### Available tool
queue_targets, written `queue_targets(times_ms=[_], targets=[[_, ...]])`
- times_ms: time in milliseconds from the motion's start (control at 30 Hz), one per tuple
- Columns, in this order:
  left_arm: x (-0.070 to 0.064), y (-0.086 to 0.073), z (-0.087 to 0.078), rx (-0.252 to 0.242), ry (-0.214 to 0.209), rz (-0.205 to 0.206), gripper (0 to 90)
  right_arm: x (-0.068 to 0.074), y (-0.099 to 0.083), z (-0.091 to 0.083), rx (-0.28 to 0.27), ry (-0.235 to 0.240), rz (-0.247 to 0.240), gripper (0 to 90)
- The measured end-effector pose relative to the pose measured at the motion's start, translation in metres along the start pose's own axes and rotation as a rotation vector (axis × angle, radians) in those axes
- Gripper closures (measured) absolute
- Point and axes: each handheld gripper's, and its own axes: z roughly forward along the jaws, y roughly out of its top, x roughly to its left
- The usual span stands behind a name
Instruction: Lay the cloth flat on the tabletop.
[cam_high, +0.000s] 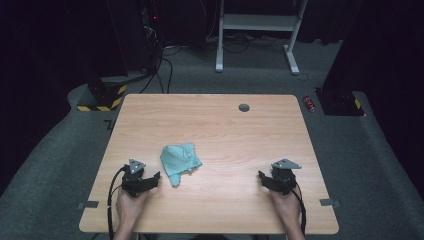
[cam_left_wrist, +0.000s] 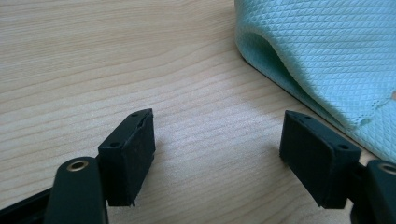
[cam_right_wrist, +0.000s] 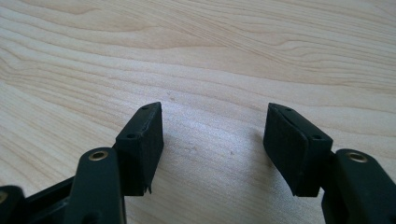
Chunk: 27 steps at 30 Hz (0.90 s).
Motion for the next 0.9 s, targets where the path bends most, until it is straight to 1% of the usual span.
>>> queue_targets(times_ms=[167, 233, 300, 333, 367, 400, 433, 500, 533, 633, 733, 800, 833, 900], targets=[[0.000, 0.000, 0.000, 0.001, -0.003, 0.003, 26.0, 0.000, 0.000, 0.000, 0.000, 0.001, -0.001, 37.5], [0.000, 0.000, 0.000, -0.003, -0.016, -0.003, 26.6, 0.000, 0.000, 0.000, 0.000, 0.001, -0.002, 37.5], [0.001, 0.000, -0.001, -0.014, -0.052, -0.027, 27.1, 0.000, 0.000, 0.000, 0.000, 0.001, -0.002, 37.5], [0.001, 0.000, -0.001, -0.014, -0.052, -0.027, 27.7, 0.000, 0.000, 0.000, 0.000, 0.001, -0.002, 37.5], [0.000, 0.000, -0.001, -0.018, -0.067, -0.036, 28.1, 0.000, 0.000, 0.000, 0.000, 0.001, -0.003, 37.4], [0.000, 0.000, -0.001, -0.018, -0.067, -0.036, 28.2, 0.000, 0.000, 0.000, 0.000, 0.001, -0.003, 37.4], [-0.002, 0.000, -0.001, -0.015, -0.067, -0.027, 28.3, 0.000, 0.000, 0.000, 0.000, 0.001, -0.003, 37.3], [-0.003, 0.001, -0.001, -0.016, -0.073, -0.029, 28.4, 0.000, 0.000, 0.000, 0.000, 0.002, -0.003, 37.2], [-0.005, 0.001, -0.001, -0.014, -0.084, -0.027, 28.5, 0.000, 0.000, 0.000, 0.000, 0.002, -0.003, 37.2], [-0.009, 0.002, -0.001, -0.013, -0.091, -0.021, 28.5, 0.000, 0.000, 0.000, 0.000, 0.002, -0.004, 37.0], [-0.013, 0.005, -0.002, -0.020, -0.093, -0.010, 28.1, 0.000, 0.000, 0.000, 0.001, 0.002, -0.004, 36.9], [-0.015, 0.007, -0.004, -0.024, -0.099, -0.012, 27.8, 0.000, 0.000, 0.000, 0.000, 0.002, -0.004, 36.9], [-0.017, 0.010, -0.005, -0.028, -0.119, -0.020, 28.1, 0.000, 0.000, 0.000, 0.000, 0.003, -0.005, 36.9], [-0.020, 0.012, -0.006, -0.026, -0.138, -0.017, 28.4, 0.000, 0.000, 0.000, 0.000, 0.003, -0.005, 36.9]])
